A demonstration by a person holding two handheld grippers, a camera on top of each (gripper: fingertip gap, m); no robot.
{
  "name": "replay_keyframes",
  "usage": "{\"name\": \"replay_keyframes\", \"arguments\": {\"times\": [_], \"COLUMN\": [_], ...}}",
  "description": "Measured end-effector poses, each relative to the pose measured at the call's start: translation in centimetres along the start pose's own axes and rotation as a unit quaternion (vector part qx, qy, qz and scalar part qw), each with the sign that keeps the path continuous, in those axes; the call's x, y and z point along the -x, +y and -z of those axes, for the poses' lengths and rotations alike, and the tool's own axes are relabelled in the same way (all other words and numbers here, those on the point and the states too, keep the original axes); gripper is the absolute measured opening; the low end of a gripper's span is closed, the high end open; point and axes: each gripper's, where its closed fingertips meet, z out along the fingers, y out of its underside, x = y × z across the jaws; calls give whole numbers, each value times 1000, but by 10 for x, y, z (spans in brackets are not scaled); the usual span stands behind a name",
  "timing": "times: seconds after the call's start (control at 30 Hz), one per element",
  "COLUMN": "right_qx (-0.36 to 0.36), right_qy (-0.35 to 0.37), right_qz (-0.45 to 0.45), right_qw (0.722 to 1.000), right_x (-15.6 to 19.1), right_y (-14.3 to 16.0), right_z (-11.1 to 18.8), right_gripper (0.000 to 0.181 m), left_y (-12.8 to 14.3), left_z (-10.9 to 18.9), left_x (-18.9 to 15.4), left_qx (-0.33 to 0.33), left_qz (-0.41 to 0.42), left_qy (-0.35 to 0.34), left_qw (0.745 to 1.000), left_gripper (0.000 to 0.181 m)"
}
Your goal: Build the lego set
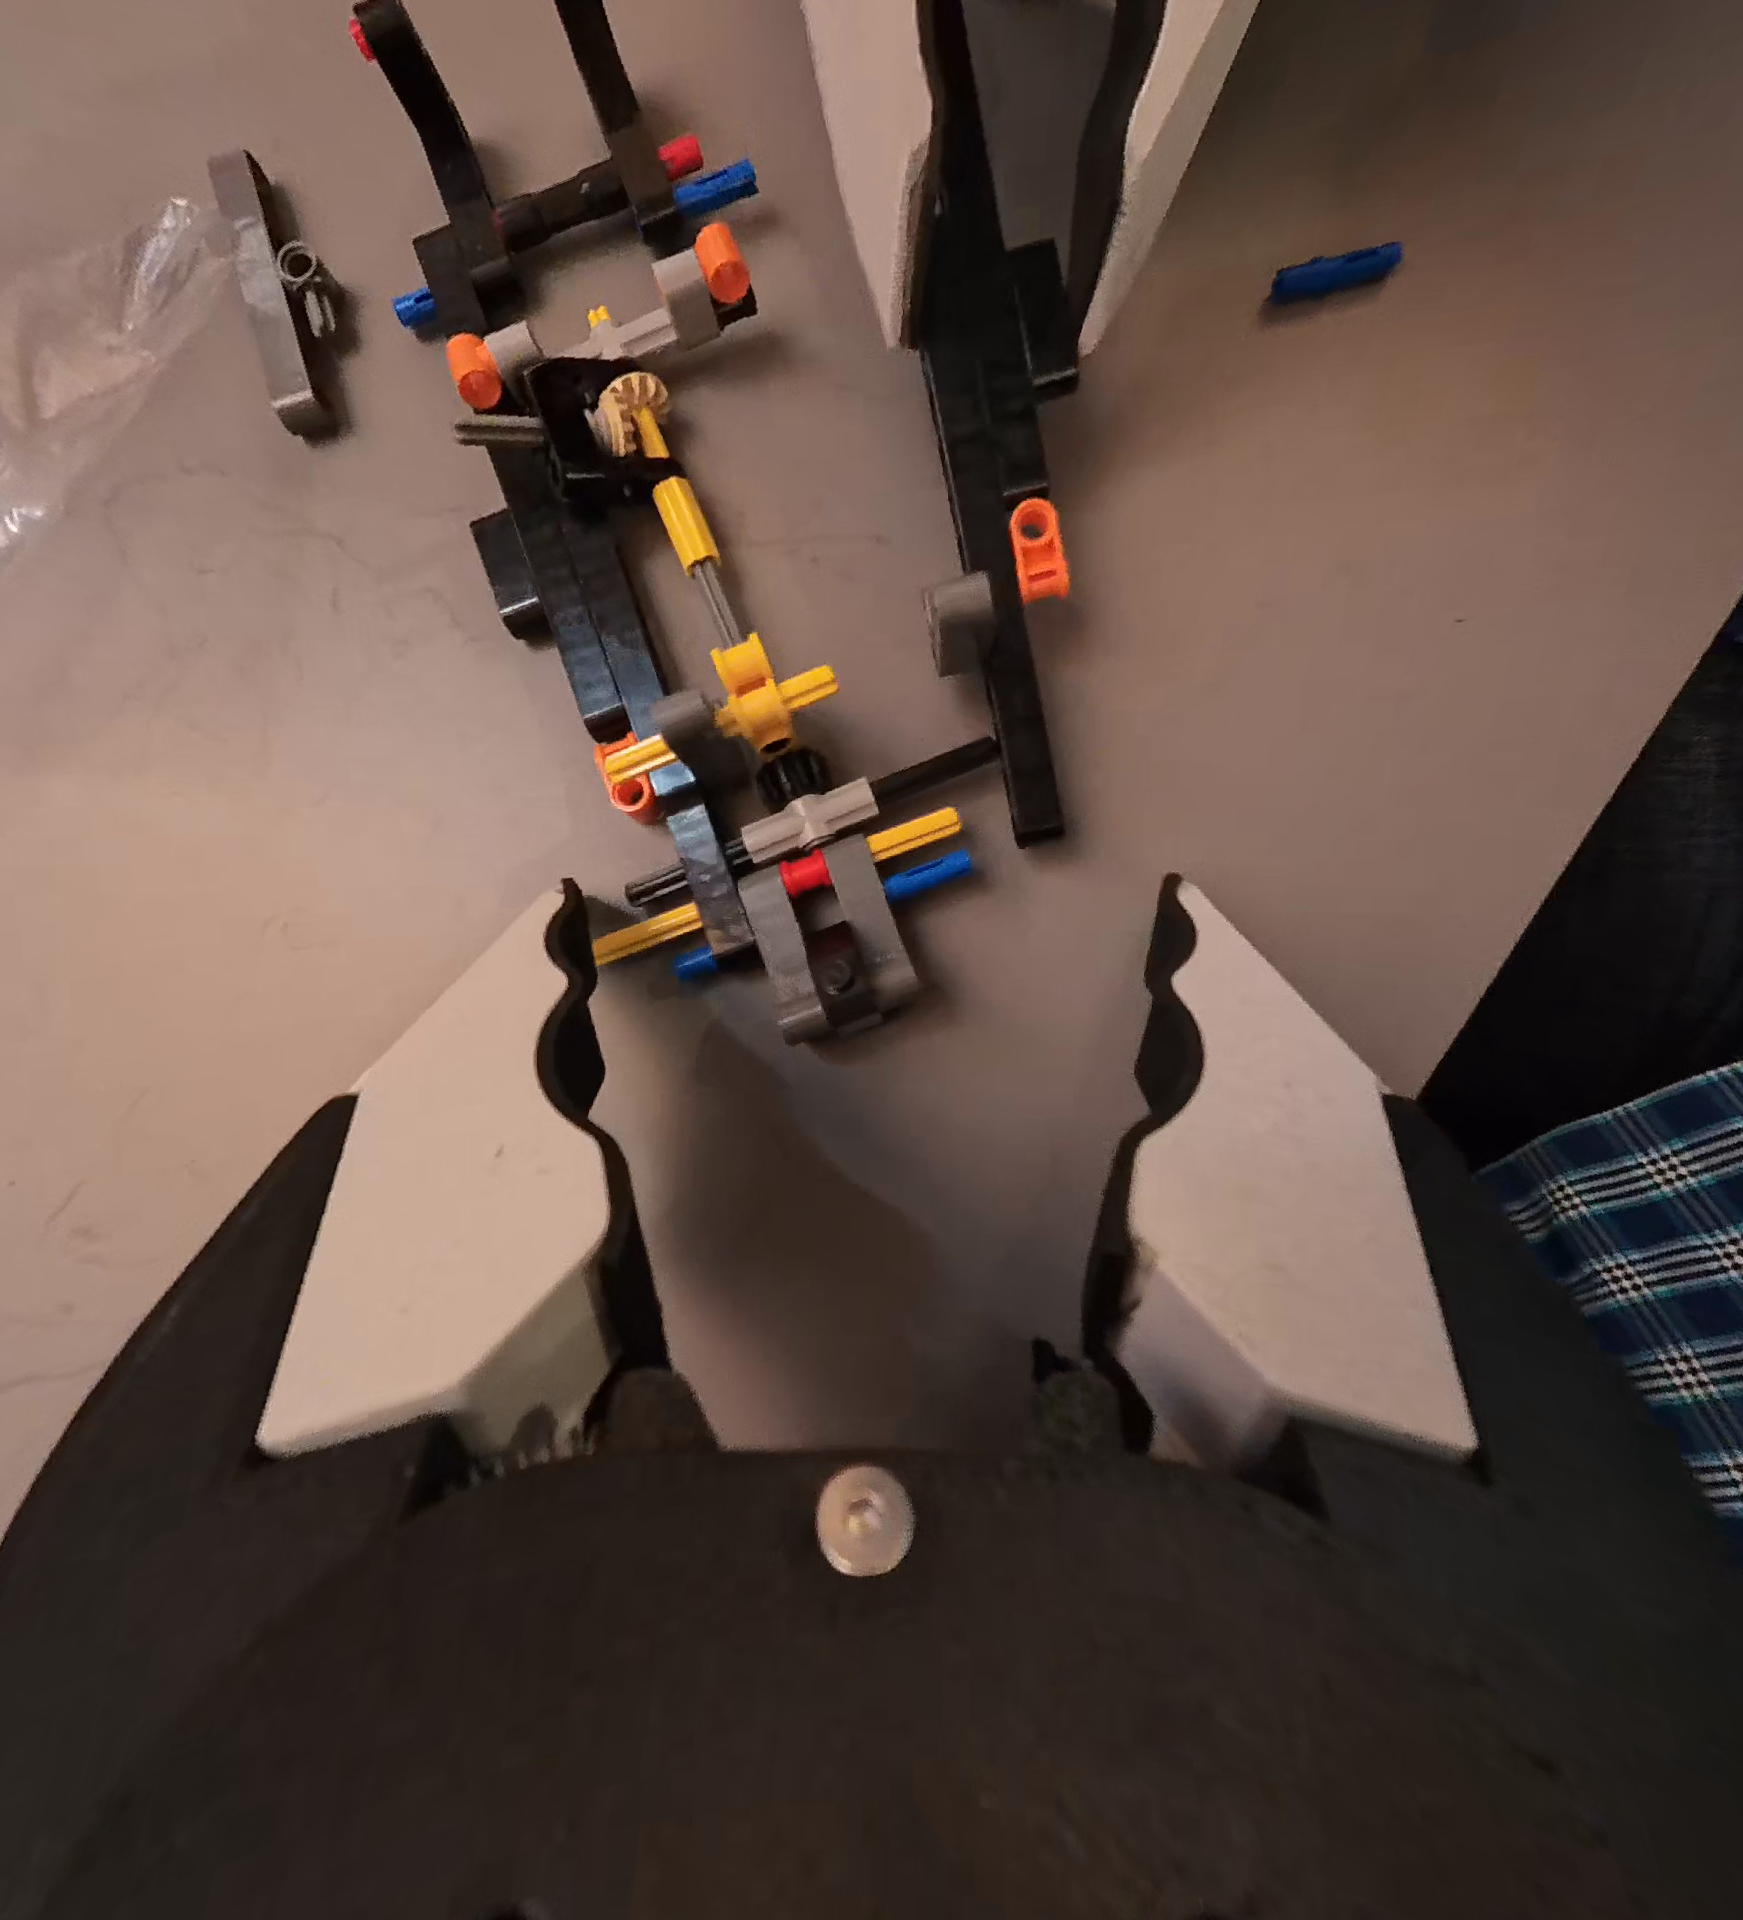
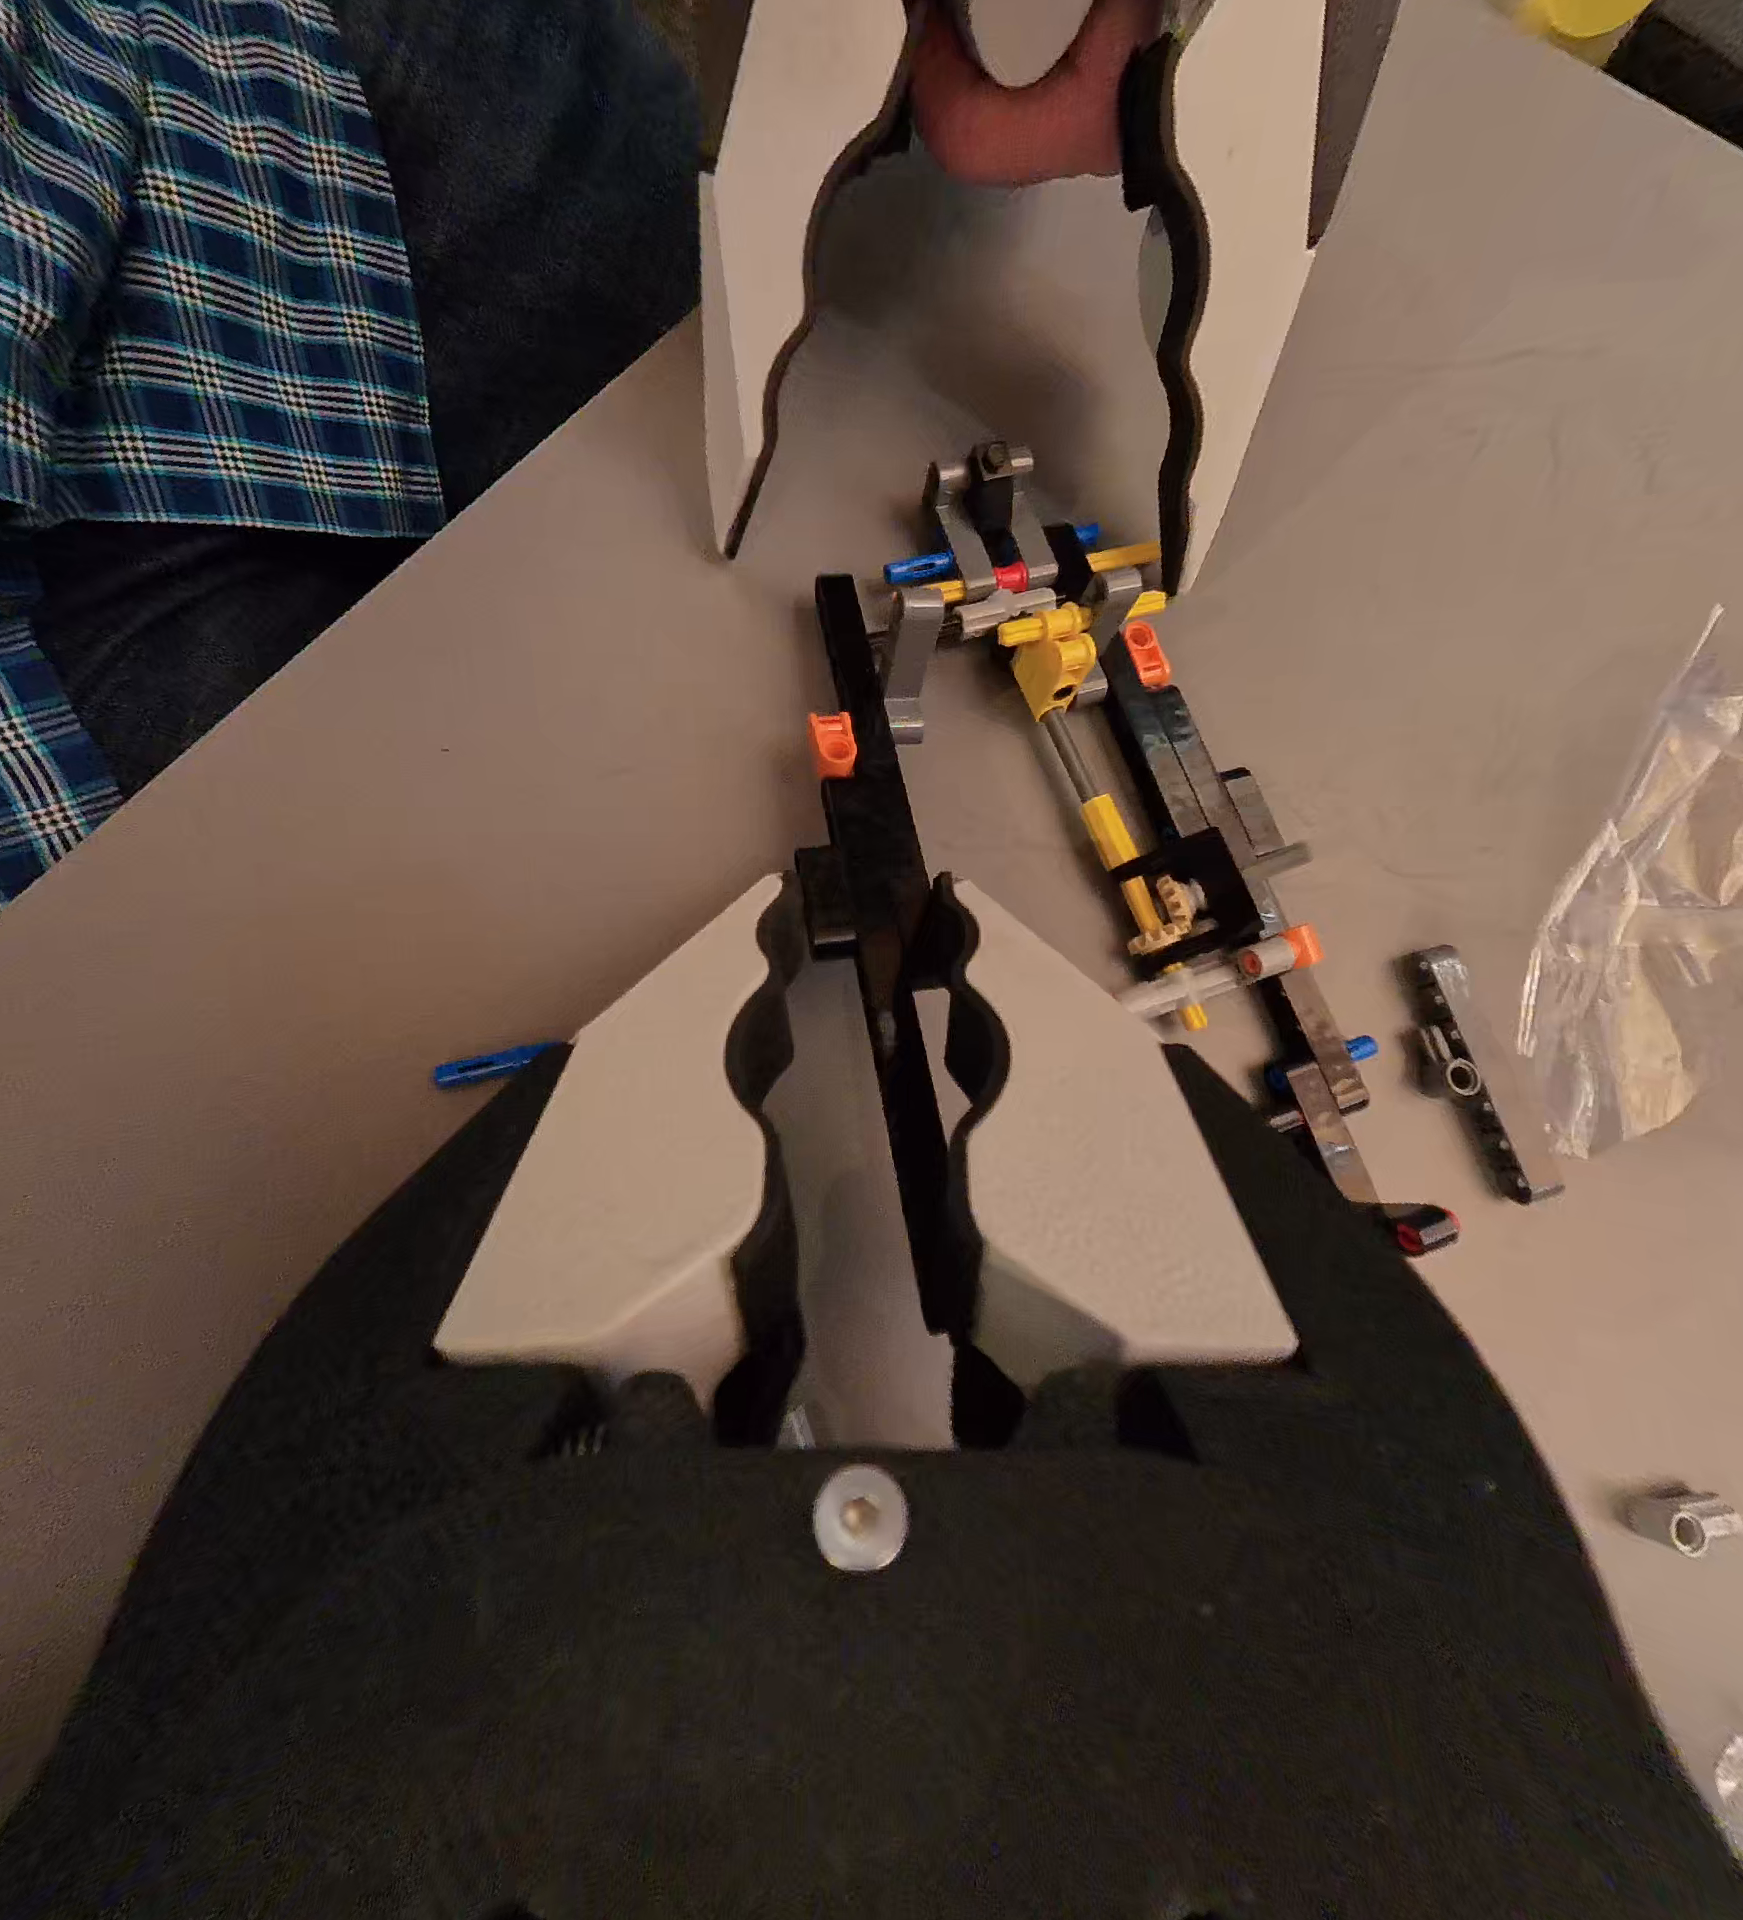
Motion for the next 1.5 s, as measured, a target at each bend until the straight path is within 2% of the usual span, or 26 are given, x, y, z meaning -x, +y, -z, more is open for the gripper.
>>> {"name": "replay_keyframes", "arguments": {"times": [0.4, 0.73, 1.13, 1.5], "right_qx": [-7, 0, -28, -24], "right_qy": [-4, -4, -4, -7], "right_qz": [-1, -7, -21, -33], "right_qw": [1000, 1000, 999, 999], "right_x": [-1, -1, -1, -1], "right_y": [-1, 0, -6, -4], "right_z": [-5, -10, -6, -8], "right_gripper": [23, 24, 23, 23], "left_y": [-3, -6, -6, -7], "left_z": [-3, -3, -3, -2], "left_x": [0, 4, 6, 7], "left_qx": [-8, -29, -36, -46], "left_qz": [6, 25, 30, 35], "left_qy": [-15, -32, -37, -42], "left_qw": [1000, 999, 998, 997], "left_gripper": [103, 90, 87, 84]}}
